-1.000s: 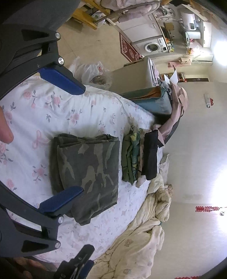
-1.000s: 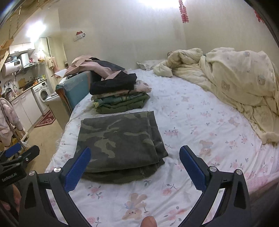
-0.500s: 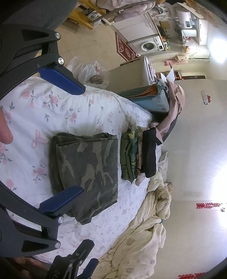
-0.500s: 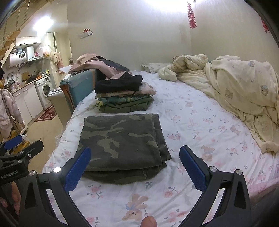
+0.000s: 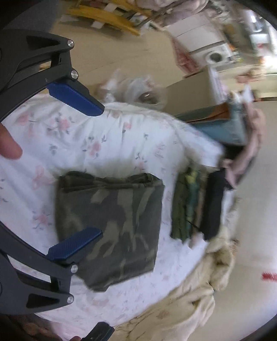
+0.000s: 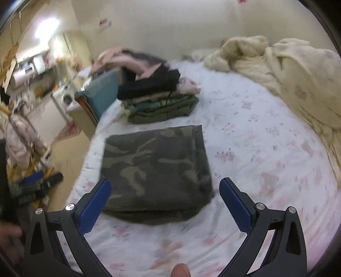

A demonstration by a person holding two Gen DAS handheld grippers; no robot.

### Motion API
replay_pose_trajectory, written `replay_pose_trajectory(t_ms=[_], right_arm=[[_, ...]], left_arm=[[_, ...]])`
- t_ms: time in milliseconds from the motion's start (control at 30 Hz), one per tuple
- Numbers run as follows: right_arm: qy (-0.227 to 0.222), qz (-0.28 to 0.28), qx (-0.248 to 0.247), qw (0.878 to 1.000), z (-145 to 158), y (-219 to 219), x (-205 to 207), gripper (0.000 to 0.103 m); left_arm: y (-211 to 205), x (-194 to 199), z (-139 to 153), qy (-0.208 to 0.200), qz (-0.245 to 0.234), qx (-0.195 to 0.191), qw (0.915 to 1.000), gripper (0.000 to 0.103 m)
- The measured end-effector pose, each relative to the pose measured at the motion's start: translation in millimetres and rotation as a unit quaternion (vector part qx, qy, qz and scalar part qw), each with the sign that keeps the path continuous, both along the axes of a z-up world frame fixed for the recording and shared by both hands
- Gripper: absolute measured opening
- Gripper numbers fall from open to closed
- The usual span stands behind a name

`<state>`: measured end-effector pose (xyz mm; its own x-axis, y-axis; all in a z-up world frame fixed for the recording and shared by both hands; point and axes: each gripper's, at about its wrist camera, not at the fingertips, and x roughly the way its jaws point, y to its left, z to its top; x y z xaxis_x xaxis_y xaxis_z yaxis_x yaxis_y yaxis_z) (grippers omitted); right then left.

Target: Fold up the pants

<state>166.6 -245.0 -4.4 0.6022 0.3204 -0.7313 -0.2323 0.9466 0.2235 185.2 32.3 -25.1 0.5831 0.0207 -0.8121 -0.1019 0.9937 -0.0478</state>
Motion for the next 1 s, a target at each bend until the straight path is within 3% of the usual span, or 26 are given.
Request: replay_pose_trajectory(t_ms=[67, 167, 233, 300, 367, 433, 467, 500, 567, 600, 633, 667, 700, 767, 900, 1000], right_arm=[[0.039, 0.006, -0.013, 0.999, -15.9, -10.7, 36.6, 0.103], [0.114, 0.001, 0.03, 0.993, -54.1, -26.5, 80.6, 0.103], [0.168, -0.005, 0.076, 0.983, -85.3, -30.6, 105.2, 0.102], [0.189, 0.0, 0.086, 0.978, -106.3, -25.3, 117.7, 0.098], [0.199, 0.022, 0.09, 0.976, -124.4, -13.4, 125.8, 0.098], [0.212, 0.029, 0.101, 0.972, -140.8, -7.3, 131.2, 0.097], [0.224, 0.034, 0.109, 0.968, -149.8, -4.3, 132.3, 0.092], [0.246, 0.045, 0.124, 0.96, -163.5, 0.8, 132.3, 0.085], [0.264, 0.036, 0.162, 0.95, -176.9, 3.6, 129.9, 0.085], [0.26, 0.034, 0.169, 0.95, -177.3, 5.5, 128.8, 0.082], [0.253, 0.04, 0.174, 0.951, -175.6, 11.9, 126.1, 0.076], [0.252, 0.046, 0.178, 0.95, -174.3, 16.1, 124.9, 0.057], [0.248, 0.051, 0.178, 0.951, -171.5, 19.3, 124.0, 0.047], [0.217, 0.067, 0.158, 0.961, -157.4, 25.9, 122.1, 0.039], [0.163, 0.074, 0.175, 0.968, -119.8, 21.6, 124.0, 0.036], [0.116, 0.084, 0.186, 0.972, -82.7, 20.1, 137.6, 0.036]], left_arm=[[8.9, 26.8, -14.4, 0.029, 0.012, -0.016, 0.9994, 0.103], [16.3, 54.4, -50.2, 0.079, 0.023, -0.053, 0.9952, 0.103], [16.7, 68.6, -80.8, 0.126, 0.018, -0.122, 0.9844, 0.102], [12.2, 79.6, -108.0, 0.159, 0.007, -0.179, 0.9709, 0.1], [2.9, 90.1, -126.2, 0.173, 0.0, -0.185, 0.9674, 0.096], [-4.0, 98.3, -133.3, 0.161, -0.017, -0.182, 0.97, 0.094], [-6.6, 101.6, -135.4, 0.152, -0.028, -0.185, 0.9706, 0.091], [-7.9, 103.6, -139.7, 0.15, -0.04, -0.202, 0.967, 0.074], [-6.3, 102.8, -145.0, 0.153, -0.044, -0.239, 0.9579, 0.064], [-5.2, 102.9, -144.8, 0.151, -0.05, -0.248, 0.9555, 0.051], [-5.4, 101.7, -144.4, 0.149, -0.057, -0.256, 0.9535, 0.047], [-6.3, 100.3, -141.8, 0.144, -0.061, -0.251, 0.9552, 0.035], [-7.9, 99.0, -137.7, 0.139, -0.066, -0.242, 0.9578, 0.03], [-9.9, 96.3, -126.3, 0.128, -0.069, -0.236, 0.9609, 0.026], [-8.5, 98.0, -82.6, 0.083, -0.066, -0.25, 0.9625, 0.025], [-4.5, 110.1, -33.1, 0.04, -0.073, -0.249, 0.965, 0.025]])
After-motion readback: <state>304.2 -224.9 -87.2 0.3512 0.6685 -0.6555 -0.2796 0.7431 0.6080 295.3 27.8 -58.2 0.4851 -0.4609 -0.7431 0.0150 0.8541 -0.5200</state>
